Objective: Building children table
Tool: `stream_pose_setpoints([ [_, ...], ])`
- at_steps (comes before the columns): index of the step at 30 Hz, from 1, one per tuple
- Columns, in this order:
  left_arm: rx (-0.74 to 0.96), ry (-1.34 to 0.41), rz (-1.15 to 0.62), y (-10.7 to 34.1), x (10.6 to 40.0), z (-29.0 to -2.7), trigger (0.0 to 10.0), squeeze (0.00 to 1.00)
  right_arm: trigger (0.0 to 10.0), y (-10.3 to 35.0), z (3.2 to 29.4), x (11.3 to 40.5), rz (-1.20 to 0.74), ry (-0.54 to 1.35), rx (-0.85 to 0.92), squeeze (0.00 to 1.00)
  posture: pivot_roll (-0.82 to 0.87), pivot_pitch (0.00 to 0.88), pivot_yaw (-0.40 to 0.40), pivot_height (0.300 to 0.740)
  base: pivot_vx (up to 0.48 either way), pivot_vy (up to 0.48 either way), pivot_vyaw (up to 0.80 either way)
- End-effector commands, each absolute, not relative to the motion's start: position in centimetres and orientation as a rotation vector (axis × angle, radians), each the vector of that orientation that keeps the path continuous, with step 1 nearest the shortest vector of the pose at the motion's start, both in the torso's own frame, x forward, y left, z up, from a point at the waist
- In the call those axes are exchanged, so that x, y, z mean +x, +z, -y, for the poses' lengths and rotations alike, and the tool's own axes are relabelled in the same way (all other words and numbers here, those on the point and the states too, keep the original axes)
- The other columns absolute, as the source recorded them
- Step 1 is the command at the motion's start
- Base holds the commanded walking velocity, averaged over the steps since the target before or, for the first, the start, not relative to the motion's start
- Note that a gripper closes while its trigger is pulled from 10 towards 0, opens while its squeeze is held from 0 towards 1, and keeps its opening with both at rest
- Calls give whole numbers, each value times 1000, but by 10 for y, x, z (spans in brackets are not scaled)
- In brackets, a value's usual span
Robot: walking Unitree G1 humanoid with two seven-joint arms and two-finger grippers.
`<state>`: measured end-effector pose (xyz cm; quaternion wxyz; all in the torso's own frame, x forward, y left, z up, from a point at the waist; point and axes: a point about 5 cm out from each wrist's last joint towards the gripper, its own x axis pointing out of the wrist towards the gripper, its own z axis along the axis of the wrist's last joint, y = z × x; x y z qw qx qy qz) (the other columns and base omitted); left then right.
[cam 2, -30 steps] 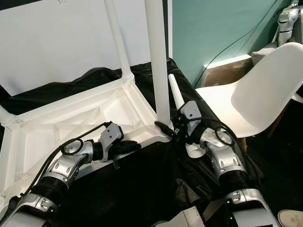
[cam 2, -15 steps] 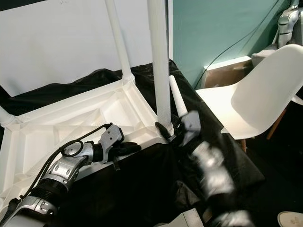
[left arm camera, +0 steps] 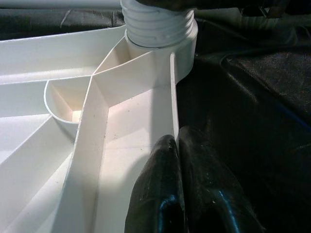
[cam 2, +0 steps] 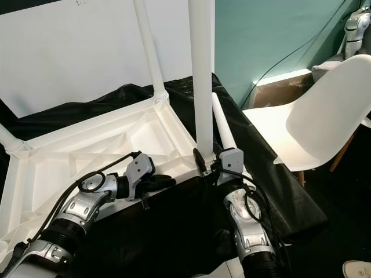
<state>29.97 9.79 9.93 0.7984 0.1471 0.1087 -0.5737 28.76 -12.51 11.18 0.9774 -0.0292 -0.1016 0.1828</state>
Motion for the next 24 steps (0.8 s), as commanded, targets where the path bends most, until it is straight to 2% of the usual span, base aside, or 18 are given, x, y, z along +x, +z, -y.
stream_pose_setpoints([
  [1, 304, -1272, -349, 76, 288, -93, 10000, 0, 10000, 111, 123, 290, 184, 405, -40, 1000, -99, 0, 81, 740, 0, 0, 0],
  [4, 303, -1273, -349, 75, 288, -93, 10000, 0, 10000, 112, 124, 291, 188, 426, -49, 1000, -105, 0, 85, 740, 0, 0, 0],
  [5, 304, -1275, -349, 75, 288, -92, 10000, 0, 10000, 116, 128, 293, 203, 464, -69, 0, -108, 0, 87, 740, 0, 0, 0],
  [10, 304, -1276, -349, 75, 289, -93, 10000, 0, 10000, 125, 134, 299, 210, 597, -111, 0, -116, 0, 97, 740, 0, 0, 0],
  [13, 309, -1286, -345, 76, 290, -91, 10000, 0, 10000, 133, 143, 310, 157, 790, -169, 0, -120, 0, 107, 740, 0, 0, 0],
  [24, 315, -1297, -329, 82, 292, -87, 10000, 0, 10000, 137, 150, 336, 69, 936, -357, 0, -90, 0, 115, 740, 0, 0, 0],
])
